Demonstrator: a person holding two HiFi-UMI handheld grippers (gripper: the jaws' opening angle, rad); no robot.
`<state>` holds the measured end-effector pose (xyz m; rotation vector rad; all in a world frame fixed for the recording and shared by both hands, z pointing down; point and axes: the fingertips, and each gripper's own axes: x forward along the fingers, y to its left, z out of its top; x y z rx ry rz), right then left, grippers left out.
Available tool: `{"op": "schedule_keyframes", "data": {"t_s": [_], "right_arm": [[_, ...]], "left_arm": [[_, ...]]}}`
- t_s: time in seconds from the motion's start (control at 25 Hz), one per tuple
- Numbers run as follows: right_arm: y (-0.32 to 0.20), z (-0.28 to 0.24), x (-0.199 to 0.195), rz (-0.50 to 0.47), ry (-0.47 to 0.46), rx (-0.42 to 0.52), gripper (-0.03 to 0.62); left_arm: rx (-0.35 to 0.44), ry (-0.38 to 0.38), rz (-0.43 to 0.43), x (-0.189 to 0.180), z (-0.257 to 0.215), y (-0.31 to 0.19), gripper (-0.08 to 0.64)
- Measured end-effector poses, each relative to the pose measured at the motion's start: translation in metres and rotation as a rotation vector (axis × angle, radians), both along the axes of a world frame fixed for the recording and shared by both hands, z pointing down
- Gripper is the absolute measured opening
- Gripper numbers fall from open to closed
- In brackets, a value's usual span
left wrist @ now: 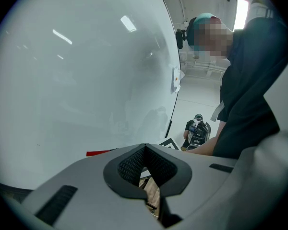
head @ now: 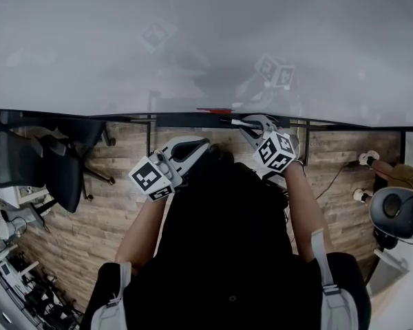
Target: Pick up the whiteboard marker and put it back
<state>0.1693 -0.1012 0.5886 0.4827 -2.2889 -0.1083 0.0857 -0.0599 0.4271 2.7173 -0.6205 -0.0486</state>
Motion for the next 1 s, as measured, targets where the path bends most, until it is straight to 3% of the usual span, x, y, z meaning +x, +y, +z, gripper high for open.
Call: {"op": "schedule_keyframes", "data": {"t_s": [0.64,1.0], "right_arm": [[0.004,0.000,-0.006,-0.016,-0.052,-0.069,0.086],[0.003,-0.034,-0.007,0.010,-0.132,-0.001,0.087]], "left_arm": [[0.008,-0.001,0.022,0.005,-0.002,0.002,0.012],[0.006,0.002,0.034,0.008,-0.001,0.005,0.012]]}}
